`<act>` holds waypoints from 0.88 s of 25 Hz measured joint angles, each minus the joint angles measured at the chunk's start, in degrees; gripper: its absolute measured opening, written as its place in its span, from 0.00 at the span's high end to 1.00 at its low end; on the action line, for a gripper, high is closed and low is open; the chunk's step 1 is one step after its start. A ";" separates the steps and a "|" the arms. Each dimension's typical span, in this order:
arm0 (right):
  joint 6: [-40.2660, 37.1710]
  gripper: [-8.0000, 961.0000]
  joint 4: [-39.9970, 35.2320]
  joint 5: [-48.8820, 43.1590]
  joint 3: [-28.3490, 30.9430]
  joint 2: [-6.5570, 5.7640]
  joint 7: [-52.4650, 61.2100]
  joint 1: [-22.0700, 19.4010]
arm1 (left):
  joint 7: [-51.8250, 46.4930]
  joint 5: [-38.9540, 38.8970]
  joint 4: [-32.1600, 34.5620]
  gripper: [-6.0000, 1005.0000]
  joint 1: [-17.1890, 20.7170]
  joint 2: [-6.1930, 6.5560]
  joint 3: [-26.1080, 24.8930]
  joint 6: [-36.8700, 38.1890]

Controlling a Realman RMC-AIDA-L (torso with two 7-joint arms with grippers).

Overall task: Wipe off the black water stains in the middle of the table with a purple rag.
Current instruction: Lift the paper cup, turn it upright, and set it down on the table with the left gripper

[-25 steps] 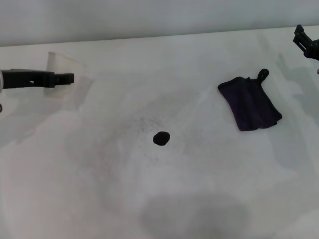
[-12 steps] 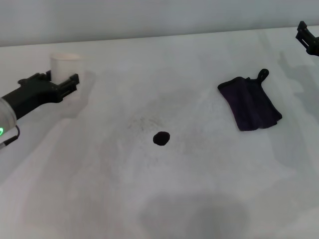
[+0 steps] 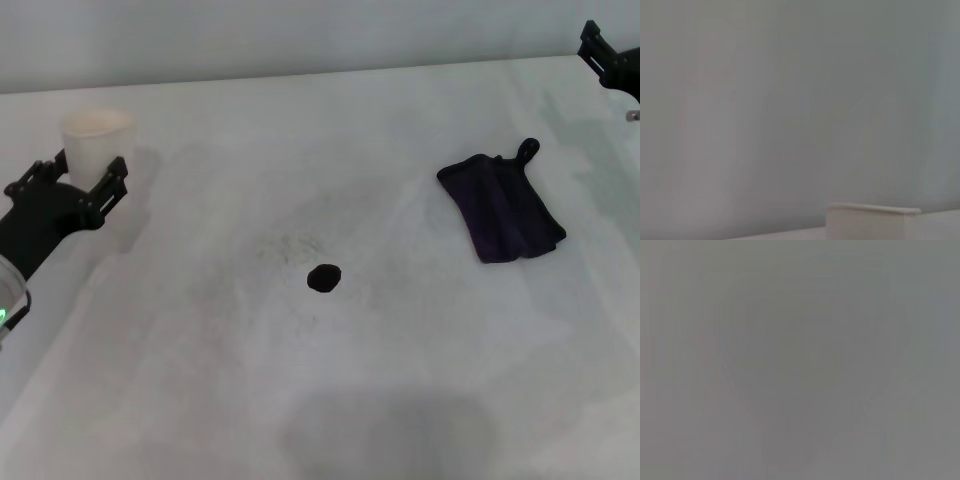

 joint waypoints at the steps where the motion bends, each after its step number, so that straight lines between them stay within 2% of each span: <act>1: -0.09 0.09 -0.15 0.00 0.00 -0.01 0.00 0.22 | 0.53 -0.63 -0.78 0.32 -0.08 -0.03 0.00 -0.17; 12: -0.89 0.09 -0.77 0.00 0.00 0.21 0.00 0.90 | 1.16 -1.30 -4.17 0.31 0.32 -0.12 0.00 0.38; 22: -0.77 0.09 -0.17 0.00 -0.03 0.41 0.06 0.92 | 1.59 -1.05 -5.17 0.25 1.16 -0.14 -0.01 0.30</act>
